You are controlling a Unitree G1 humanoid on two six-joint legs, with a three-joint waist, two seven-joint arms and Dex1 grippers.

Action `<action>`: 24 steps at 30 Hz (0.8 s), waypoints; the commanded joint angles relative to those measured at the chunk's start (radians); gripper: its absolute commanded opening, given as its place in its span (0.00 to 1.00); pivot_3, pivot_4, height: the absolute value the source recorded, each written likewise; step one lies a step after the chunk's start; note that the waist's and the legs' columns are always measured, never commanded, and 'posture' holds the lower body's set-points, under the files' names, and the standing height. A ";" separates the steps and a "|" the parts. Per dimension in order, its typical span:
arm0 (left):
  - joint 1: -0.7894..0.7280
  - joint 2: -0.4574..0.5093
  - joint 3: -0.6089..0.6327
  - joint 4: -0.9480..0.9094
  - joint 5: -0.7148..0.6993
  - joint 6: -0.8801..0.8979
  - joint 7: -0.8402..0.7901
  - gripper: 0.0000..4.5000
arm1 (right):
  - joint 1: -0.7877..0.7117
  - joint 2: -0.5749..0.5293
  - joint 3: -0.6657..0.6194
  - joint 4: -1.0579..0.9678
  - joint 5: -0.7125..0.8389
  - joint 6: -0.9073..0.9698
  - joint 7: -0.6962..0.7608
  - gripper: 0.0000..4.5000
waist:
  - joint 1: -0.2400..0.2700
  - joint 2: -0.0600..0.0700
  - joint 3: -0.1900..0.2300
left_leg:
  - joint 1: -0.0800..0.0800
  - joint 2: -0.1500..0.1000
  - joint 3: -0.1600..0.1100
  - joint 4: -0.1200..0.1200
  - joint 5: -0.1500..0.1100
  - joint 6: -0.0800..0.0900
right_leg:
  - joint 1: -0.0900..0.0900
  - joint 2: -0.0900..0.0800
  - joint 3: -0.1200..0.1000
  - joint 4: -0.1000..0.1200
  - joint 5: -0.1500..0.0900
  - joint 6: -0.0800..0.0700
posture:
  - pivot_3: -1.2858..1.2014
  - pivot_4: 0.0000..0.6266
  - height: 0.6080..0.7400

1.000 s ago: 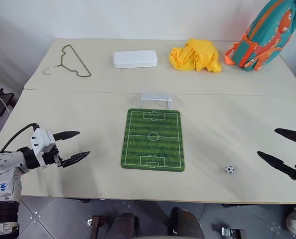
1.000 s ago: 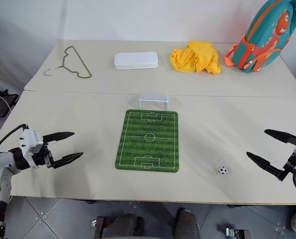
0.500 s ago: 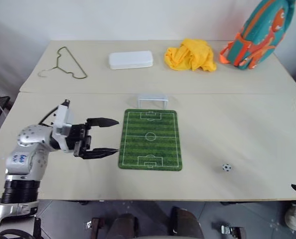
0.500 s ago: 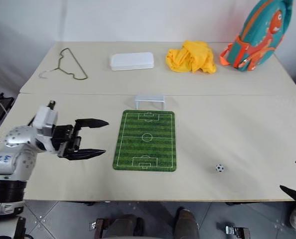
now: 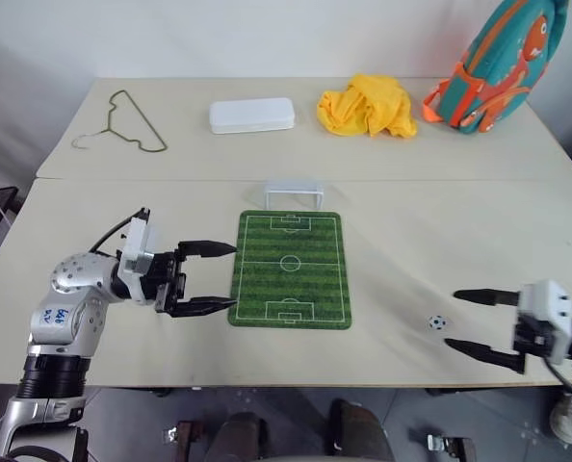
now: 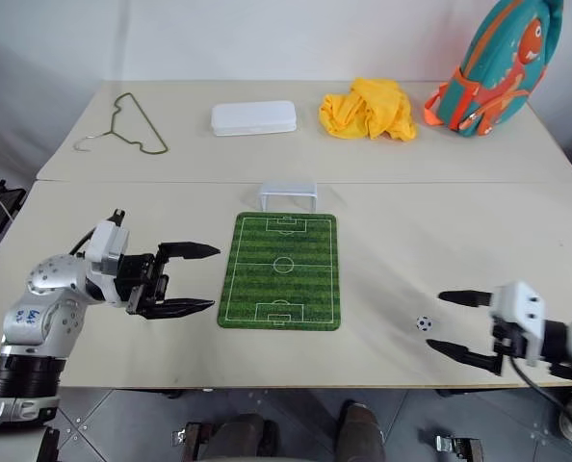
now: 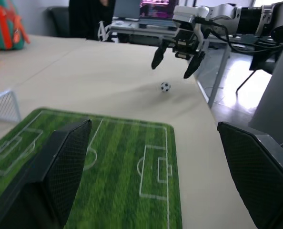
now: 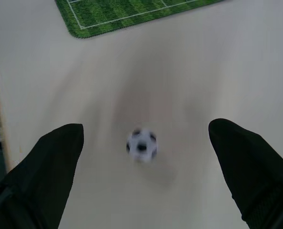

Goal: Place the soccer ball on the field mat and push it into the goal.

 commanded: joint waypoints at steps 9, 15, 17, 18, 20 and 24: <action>0.049 0.015 0.041 -0.039 -0.003 -0.020 0.018 1.00 | -0.055 0.018 0.058 0.130 -0.044 -0.093 -0.007 0.99 | 0.007 0.000 0.000 | -0.001 0.000 0.000 0.002 -0.001 0.001 | 0.001 0.001 -0.001 0.000 0.000 0.000 | 0.52 0.24 1.00; 0.050 0.020 0.039 -0.033 -0.003 -0.023 0.010 1.00 | -0.074 0.020 0.055 0.168 -0.032 -0.115 0.006 0.64 | 0.008 0.000 0.000 | -0.001 0.000 0.001 0.002 -0.001 0.001 | 0.001 0.000 0.000 0.000 0.000 0.000 | 0.52 0.24 1.00; 0.047 0.021 0.037 -0.029 -0.005 -0.022 0.004 1.00 | -0.087 0.024 0.058 0.176 -0.030 -0.118 0.007 0.47 | 0.007 0.000 0.000 | -0.001 0.000 0.001 0.002 -0.001 0.001 | 0.001 0.001 0.000 0.000 0.000 0.000 | 0.52 0.24 1.00; 0.044 0.020 0.035 -0.026 -0.003 -0.024 0.002 1.00 | -0.093 0.023 0.061 0.180 -0.029 -0.116 0.011 0.39 | 0.007 0.000 0.000 | -0.001 0.000 0.001 0.002 -0.001 0.001 | 0.001 0.000 0.000 0.000 0.000 0.000 | 0.52 0.24 1.00; 0.041 0.019 0.037 -0.021 -0.002 -0.031 -0.001 1.00 | -0.106 0.025 0.063 0.189 -0.028 -0.124 0.020 0.23 | 0.007 0.000 0.000 | -0.001 0.000 0.001 0.003 -0.001 0.001 | 0.001 0.001 0.000 0.000 0.000 0.000 | 0.52 0.24 1.00; 0.051 0.021 0.055 -0.004 -0.001 -0.058 -0.011 1.00 | -0.139 0.034 0.077 0.106 0.015 -0.073 0.030 0.19 | 0.007 0.000 0.000 | -0.001 0.000 0.001 0.003 -0.001 0.001 | 0.001 0.001 0.000 0.000 0.000 0.000 | 0.52 0.24 1.00</action>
